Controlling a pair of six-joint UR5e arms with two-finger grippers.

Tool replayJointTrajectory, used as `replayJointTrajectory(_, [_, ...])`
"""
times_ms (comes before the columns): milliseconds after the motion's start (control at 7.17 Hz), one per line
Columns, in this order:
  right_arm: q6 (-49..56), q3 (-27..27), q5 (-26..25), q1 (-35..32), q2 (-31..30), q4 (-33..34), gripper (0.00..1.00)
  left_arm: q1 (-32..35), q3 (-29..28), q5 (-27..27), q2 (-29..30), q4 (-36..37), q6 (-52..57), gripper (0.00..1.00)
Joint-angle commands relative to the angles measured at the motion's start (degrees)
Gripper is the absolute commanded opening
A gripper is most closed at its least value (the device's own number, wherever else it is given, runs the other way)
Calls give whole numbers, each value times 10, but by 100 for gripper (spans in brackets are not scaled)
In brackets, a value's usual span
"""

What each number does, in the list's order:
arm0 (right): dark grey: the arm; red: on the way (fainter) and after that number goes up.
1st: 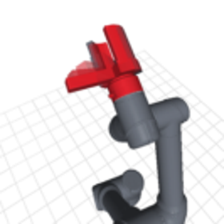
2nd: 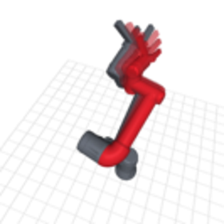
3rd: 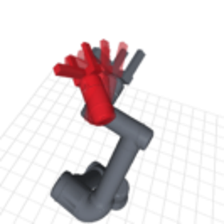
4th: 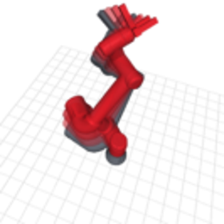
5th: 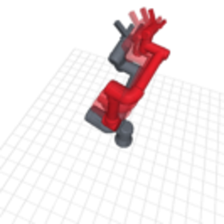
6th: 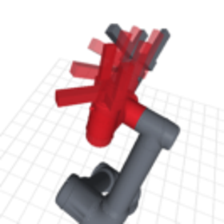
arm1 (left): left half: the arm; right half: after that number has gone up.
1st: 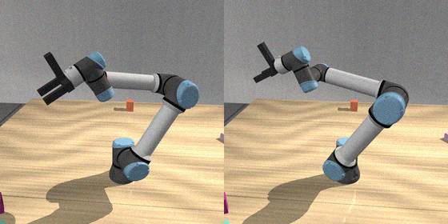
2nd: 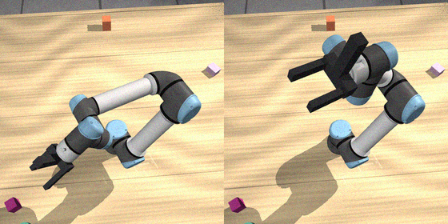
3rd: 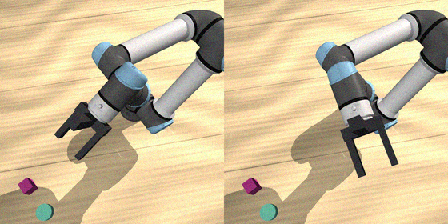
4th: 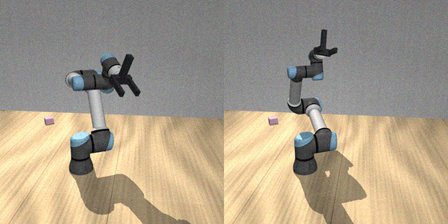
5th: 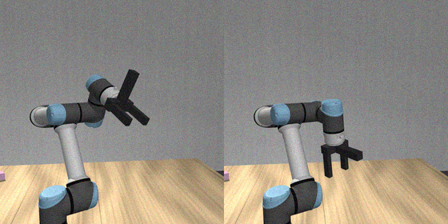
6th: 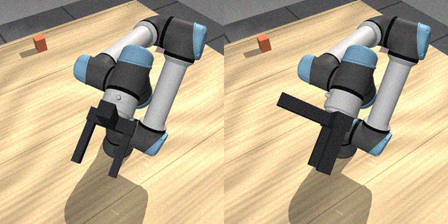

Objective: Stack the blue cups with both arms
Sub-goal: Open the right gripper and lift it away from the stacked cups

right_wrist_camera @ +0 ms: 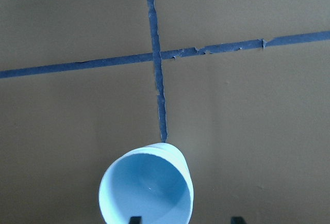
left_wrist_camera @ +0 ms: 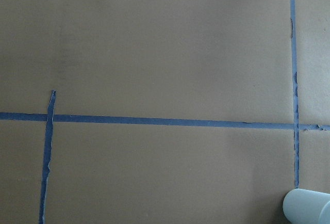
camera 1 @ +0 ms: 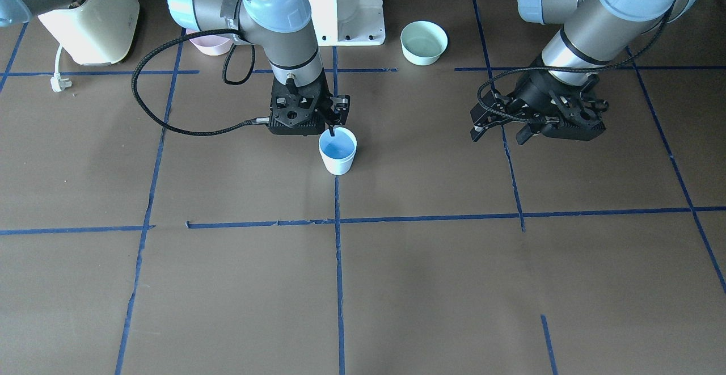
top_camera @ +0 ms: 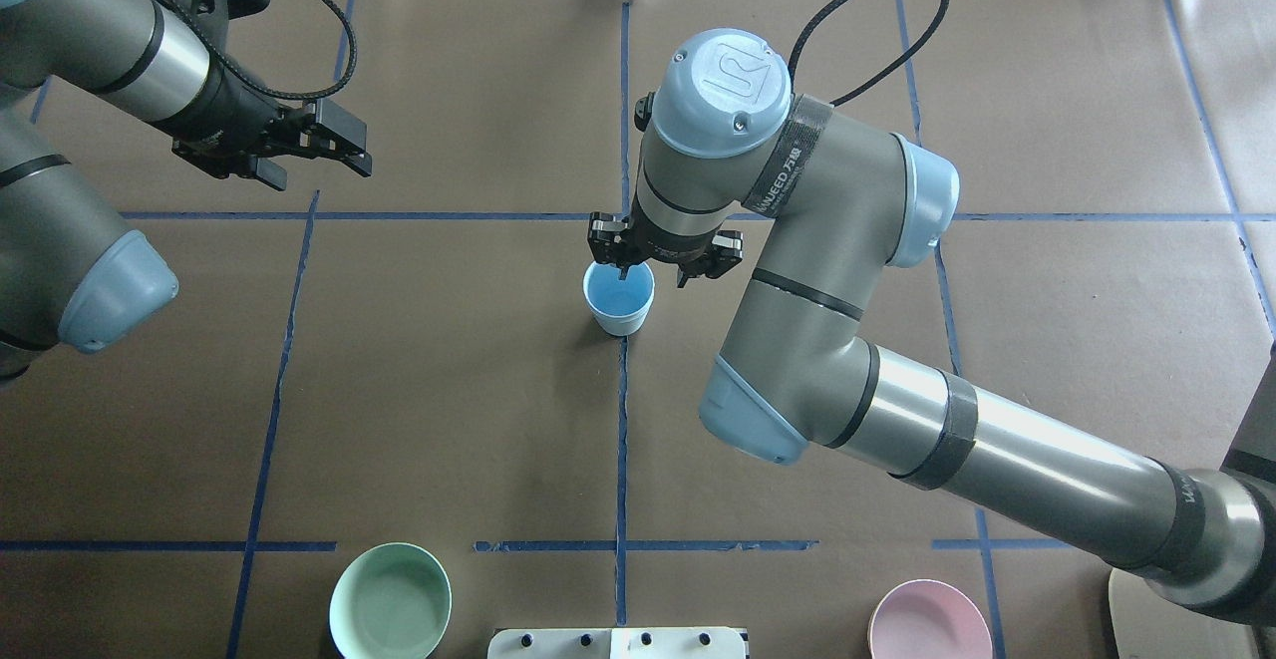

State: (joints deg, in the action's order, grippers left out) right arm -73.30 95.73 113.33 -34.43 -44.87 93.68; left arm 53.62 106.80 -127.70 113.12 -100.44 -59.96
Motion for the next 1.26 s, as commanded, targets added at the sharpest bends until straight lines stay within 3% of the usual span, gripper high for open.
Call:
replayJointTrajectory(0, [31, 111, 53, -71, -109, 5, 100, 17, 36, -1, -79, 3, 123, 100])
replayJointTrajectory(279, [224, 154, 122, -169, -238, 2, 100, 101, 27, 2, -149, 26, 355, 100])
replayJointTrajectory(558, [418, 154, 186, -286, -341, 2, 100, 215, 16, -11, -162, 131, 544, 100])
replayJointTrajectory(837, [627, 112, 215, -404, -409, 8, 100, 337, -93, -125, -185, 142, 702, 100])
replayJointTrajectory(1116, [764, 36, 234, -503, -442, 5, 100, 378, -158, -121, -194, 143, 804, 100])
